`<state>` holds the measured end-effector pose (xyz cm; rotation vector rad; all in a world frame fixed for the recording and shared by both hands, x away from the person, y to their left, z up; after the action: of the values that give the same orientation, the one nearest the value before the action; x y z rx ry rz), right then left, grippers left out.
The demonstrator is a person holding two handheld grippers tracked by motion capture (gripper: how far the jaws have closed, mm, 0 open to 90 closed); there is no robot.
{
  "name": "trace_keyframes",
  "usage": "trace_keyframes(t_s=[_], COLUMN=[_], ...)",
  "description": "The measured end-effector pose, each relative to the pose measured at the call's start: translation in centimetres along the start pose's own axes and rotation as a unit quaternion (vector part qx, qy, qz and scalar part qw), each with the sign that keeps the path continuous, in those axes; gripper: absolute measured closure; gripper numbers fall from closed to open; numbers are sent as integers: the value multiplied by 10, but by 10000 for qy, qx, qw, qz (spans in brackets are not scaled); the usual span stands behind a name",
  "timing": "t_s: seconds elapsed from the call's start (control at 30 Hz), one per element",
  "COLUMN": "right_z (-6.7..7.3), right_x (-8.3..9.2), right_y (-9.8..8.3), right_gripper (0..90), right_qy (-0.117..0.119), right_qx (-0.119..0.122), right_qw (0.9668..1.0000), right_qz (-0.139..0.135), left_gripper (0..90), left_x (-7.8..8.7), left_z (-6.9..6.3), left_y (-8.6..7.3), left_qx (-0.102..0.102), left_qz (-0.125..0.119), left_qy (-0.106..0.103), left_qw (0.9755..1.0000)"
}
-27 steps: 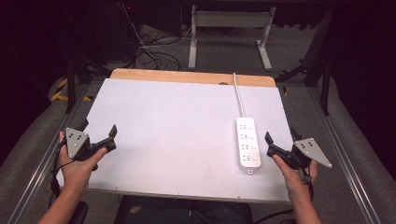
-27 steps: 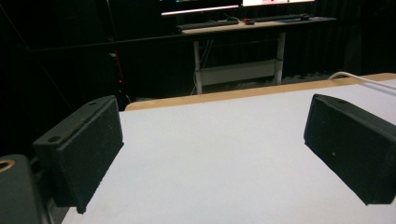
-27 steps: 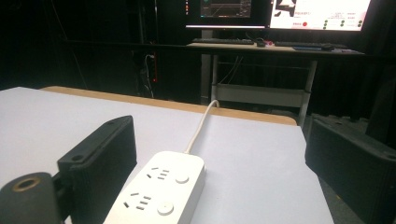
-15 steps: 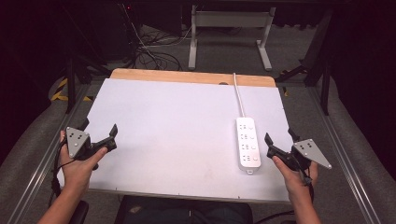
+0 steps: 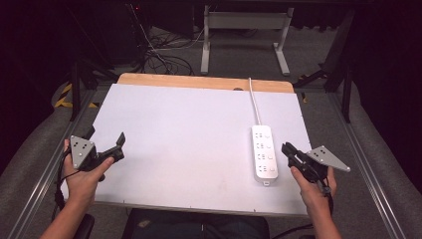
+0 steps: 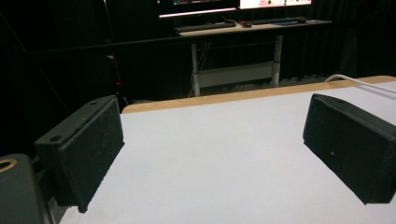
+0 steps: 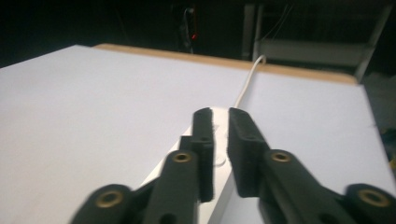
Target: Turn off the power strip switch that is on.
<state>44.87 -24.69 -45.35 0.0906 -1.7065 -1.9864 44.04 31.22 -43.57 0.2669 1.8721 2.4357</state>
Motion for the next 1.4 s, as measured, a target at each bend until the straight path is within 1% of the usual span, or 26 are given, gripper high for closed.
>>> trace_keyframes(t_s=[0.1,0.17,0.27,0.47,0.53,0.63,0.7,0.77,0.83,1.0,1.13,1.2,1.23,1.4], right_z=[0,-1,1,5,4,3,2,2,2,-1,-2,-2,-1,0], right_x=[1,2,4,0,-2,-7,-11,-14,-18,-29,-41,-46,-49,-64], right_y=[-1,1,5,8,12,19,23,26,30,44,53,54,55,53], right_gripper=[900,900,900,900,900,900,900,900,900,900,900,900,900,900], right_qy=[5,-100,-187,-191,-206,-242,-272,-258,-254,-286,-351,-392,-394,-495], right_qx=[-114,-107,-103,-5,-40,-72,-52,-107,-92,-246,-297,-242,-260,-194], right_qw=[9995,9990,9987,9981,9980,9978,9975,9974,9972,9971,9966,9962,9959,9934], right_qz=[297,418,456,588,595,615,655,666,692,666,681,738,768,1012], left_gripper=[54,54,54,55,55,56,56,57,57,57,58,58,58,60], left_x=[0,0,0,-1,-1,-1,-1,-2,-2,-1,-2,-2,-1,-1], left_z=[0,0,0,0,0,0,0,0,-1,-1,-1,-1,-1,-1], left_y=[0,0,0,0,-1,-1,-1,-1,-2,-2,-2,-2,-2,-2], left_qx=[19,33,51,46,39,28,22,28,29,15,26,34,20,33], left_qz=[-3,-3,-4,3,10,28,36,28,32,42,45,41,44,15], left_qy=[3,-11,-28,-43,-32,-40,-36,-52,-56,-52,-57,-60,-65,-91], left_qw=[10000,10000,10000,10000,10000,10000,10000,10000,10000,10000,10000,10000,10000,10000])
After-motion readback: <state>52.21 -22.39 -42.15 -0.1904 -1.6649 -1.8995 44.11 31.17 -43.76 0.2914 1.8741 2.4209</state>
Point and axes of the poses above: each handheld gripper's, and its own axes: x roughly backward along the jaws, y roughly out of its top, z roughly to its left, the point moved 3 cm from there along -x, roughly forward along the jaws, and after that the axes turned 10 degrees about -x, right-handed, at the moved point
